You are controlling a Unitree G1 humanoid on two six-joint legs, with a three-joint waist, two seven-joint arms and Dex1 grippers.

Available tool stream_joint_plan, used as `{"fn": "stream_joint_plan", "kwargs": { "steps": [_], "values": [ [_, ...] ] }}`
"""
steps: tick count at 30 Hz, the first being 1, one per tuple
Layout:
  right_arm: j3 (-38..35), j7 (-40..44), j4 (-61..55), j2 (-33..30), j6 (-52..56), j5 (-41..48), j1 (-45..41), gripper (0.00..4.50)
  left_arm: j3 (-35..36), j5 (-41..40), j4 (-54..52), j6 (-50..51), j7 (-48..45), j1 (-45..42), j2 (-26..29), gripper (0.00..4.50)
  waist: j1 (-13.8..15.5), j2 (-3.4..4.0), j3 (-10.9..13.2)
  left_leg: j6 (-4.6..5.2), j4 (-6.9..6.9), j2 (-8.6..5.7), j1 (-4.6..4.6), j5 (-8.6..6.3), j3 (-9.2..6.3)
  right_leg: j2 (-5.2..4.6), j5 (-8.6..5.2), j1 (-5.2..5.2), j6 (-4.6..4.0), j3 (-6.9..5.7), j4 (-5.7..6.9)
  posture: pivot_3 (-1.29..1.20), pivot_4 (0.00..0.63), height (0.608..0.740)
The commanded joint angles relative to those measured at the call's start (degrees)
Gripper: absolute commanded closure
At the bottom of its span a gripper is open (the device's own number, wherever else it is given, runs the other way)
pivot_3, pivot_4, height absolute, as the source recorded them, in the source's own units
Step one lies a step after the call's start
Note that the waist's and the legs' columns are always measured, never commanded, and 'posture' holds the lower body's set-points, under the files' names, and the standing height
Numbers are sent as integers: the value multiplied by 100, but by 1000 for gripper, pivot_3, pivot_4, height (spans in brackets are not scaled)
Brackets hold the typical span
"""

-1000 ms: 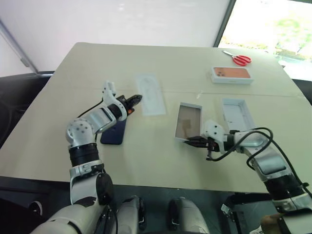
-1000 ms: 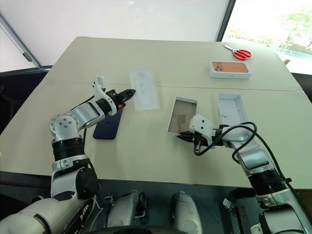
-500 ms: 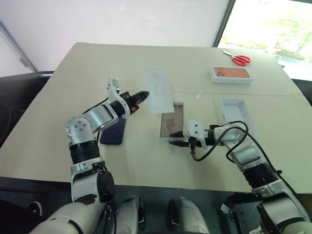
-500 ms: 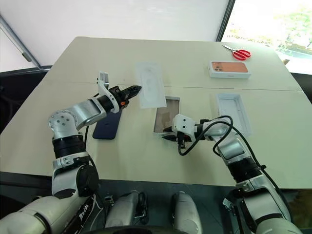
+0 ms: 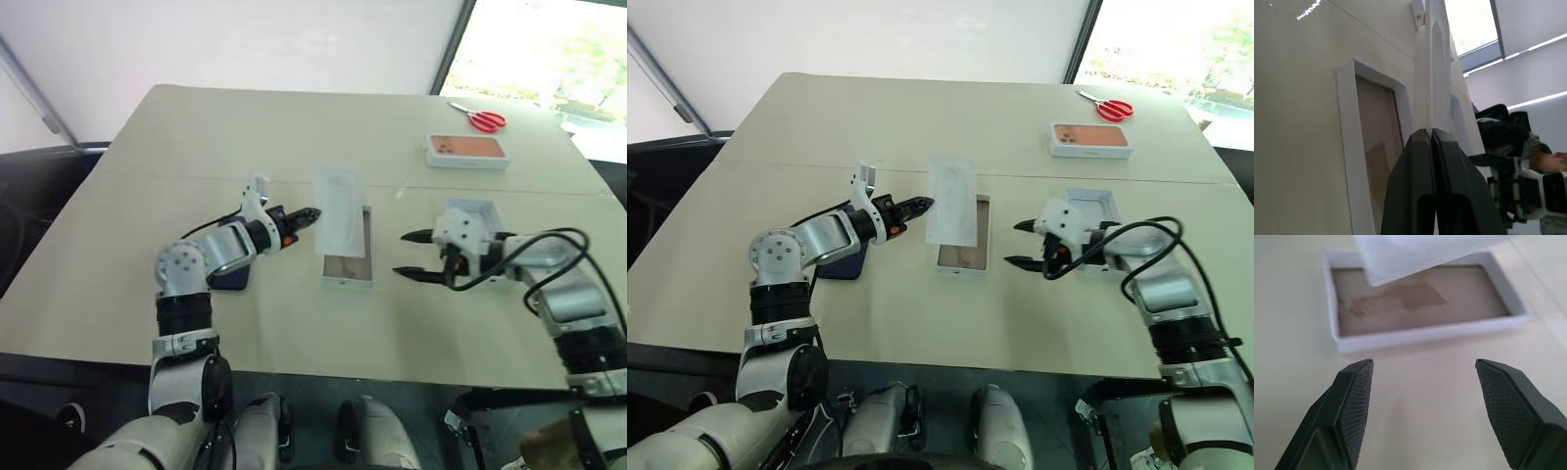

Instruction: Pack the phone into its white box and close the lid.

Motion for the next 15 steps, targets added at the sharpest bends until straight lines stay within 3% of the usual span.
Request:
{"fn": "stream_joint_plan", "kwargs": {
  "steps": [1, 6, 13, 14, 15],
  "values": [
    [-203, -246, 101, 60, -254, -10, -12, 1028, -183, 223, 217, -179, -171, -155, -51, 4500, -17, 0, 0, 0, 0, 0, -1, 0, 0, 0, 0, -2, 0, 0, 1, 0, 150, 740],
    [-326, -539, 9, 296, -219, 126, -25, 1028, -496, 542, 427, -237, -341, -171, -117, 4500, -4, 0, 0, 0, 0, 0, -3, 1, 0, 0, 0, -4, 0, 0, 2, 0, 150, 740],
    [-285, -700, 133, 343, -421, 55, -52, 1028, -415, 616, 414, -152, -325, -142, -225, 4500, 23, 0, 0, 0, 1, -2, -5, 0, 0, -4, 0, -4, 1, 0, 0, 0, 150, 740],
    [-284, -719, 144, 367, -428, 72, -75, 959, -378, 588, 428, -120, -328, -152, -239, 3878, 22, 0, 0, 0, 1, -2, -5, 1, 0, -4, 0, -4, 1, 0, 1, 0, 150, 740],
    [-274, -724, 159, 383, -429, 86, -104, 959, -385, 611, 428, -102, -321, -163, -231, 3559, 21, 0, 0, 0, 1, -1, -5, 1, 0, -3, 0, -4, 1, 0, 1, 0, 150, 740]
  ]
}}
